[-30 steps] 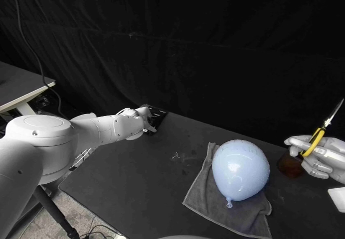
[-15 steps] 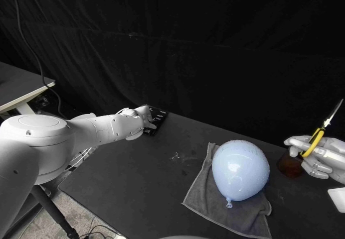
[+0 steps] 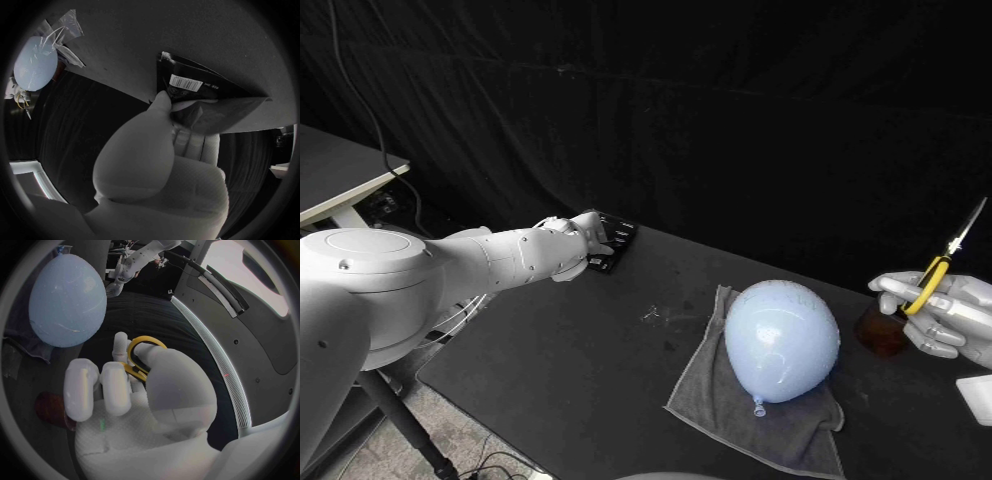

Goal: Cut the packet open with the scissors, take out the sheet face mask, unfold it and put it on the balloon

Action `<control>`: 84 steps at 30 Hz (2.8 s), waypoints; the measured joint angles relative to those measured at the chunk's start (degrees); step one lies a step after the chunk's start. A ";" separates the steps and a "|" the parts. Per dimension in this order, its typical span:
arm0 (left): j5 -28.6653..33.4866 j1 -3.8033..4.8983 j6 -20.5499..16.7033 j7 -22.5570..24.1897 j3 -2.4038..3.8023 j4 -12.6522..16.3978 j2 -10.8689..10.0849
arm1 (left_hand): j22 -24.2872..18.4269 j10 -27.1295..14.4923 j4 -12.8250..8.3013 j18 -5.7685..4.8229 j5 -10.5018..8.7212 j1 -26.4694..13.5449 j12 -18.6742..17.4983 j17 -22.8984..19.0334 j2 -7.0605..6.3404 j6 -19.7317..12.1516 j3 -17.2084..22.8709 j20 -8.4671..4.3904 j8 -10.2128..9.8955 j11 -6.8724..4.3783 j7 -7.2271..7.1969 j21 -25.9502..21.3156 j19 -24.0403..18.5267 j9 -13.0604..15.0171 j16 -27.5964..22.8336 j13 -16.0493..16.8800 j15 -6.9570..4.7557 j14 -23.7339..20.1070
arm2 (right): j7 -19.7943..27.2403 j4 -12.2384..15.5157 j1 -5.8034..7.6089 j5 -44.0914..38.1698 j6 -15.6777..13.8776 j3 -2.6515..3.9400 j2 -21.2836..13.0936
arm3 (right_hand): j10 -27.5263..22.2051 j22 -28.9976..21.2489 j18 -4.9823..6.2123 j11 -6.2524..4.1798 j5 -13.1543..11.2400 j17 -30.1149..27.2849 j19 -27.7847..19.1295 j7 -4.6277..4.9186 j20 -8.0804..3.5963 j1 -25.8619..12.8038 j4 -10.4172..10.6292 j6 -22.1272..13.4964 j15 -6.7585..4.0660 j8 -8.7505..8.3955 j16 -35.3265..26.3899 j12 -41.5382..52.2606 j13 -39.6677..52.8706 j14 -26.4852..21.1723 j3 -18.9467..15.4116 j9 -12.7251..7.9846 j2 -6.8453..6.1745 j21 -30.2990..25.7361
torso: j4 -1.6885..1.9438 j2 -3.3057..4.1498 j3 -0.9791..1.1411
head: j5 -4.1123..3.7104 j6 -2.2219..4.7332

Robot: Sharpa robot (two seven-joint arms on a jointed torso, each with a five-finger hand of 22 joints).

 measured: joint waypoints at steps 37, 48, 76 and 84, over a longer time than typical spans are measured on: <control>14.60 0.12 0.54 4.49 0.73 1.61 -1.76 | -0.24 1.15 0.49 -0.86 -0.31 -11.50 -1.20 -1.93 -11.07 3.18 -10.13 -0.11 3.32 0.03 1.11 -1.82 2.06 0.77 -3.81 -0.12 -0.09 1.90 | -0.22 -0.62 -0.12 -0.80 0.04 0.00 0.19 | 0.00 0.00 -0.01 0.00 -0.11 -0.08 0.00 0.12 0.00 0.00 -0.01 -0.12 -0.09 0.04 0.00 0.33 -0.20 -0.12 -0.16 0.06 0.00 0.00 | -0.01 0.01 0.03 | -0.86 -0.19; 16.72 0.12 1.67 6.28 0.76 2.88 -2.53 | -0.16 -0.29 0.69 -1.70 -0.31 -10.71 -1.20 -2.12 -12.86 2.46 -14.64 -0.03 2.99 0.43 1.83 -2.50 1.17 0.41 -4.36 -0.11 0.42 0.98 | -0.30 -0.77 -0.18 -0.99 0.05 -0.01 0.18 | 0.00 -0.03 -0.01 0.00 0.14 -0.22 0.00 0.19 0.00 0.00 -0.01 -0.19 -0.09 0.21 0.00 0.37 -0.24 -0.12 -0.17 0.06 0.00 0.00 | -0.02 0.04 0.01 | -1.20 -0.25; 14.73 0.67 -1.00 13.16 1.99 12.79 -8.11 | 0.09 2.21 -0.01 -1.77 -0.31 -3.12 -0.60 -1.44 -8.76 -1.22 -2.44 -0.02 -0.11 0.03 1.61 -2.15 1.56 -1.52 -3.32 0.09 0.02 2.82 | -0.38 -1.00 -0.30 -1.23 0.06 -0.01 0.12 | 0.00 -0.01 -0.02 0.00 0.11 -0.24 0.00 0.06 0.00 0.00 -0.07 -0.06 0.01 0.02 0.00 0.38 -0.22 -0.02 -0.24 0.06 0.00 0.00 | -0.01 -0.03 0.07 | -1.86 -0.44; 9.98 2.20 -2.83 14.57 2.16 15.08 -9.99 | 0.10 1.64 0.20 -2.62 -0.31 -4.02 -0.83 -1.71 -10.85 -3.49 -5.38 0.00 -1.12 0.60 2.37 -2.48 0.35 -1.83 -4.04 0.01 0.62 0.36 | -0.38 -1.30 -0.41 -1.28 0.06 -0.01 0.25 | 0.00 -0.03 -0.02 0.00 0.10 -0.26 0.00 0.10 0.00 0.00 -0.09 -0.10 0.01 0.23 0.00 0.38 -0.19 -0.02 -0.23 0.06 0.00 0.00 | 0.02 -0.04 0.10 | -1.89 -0.46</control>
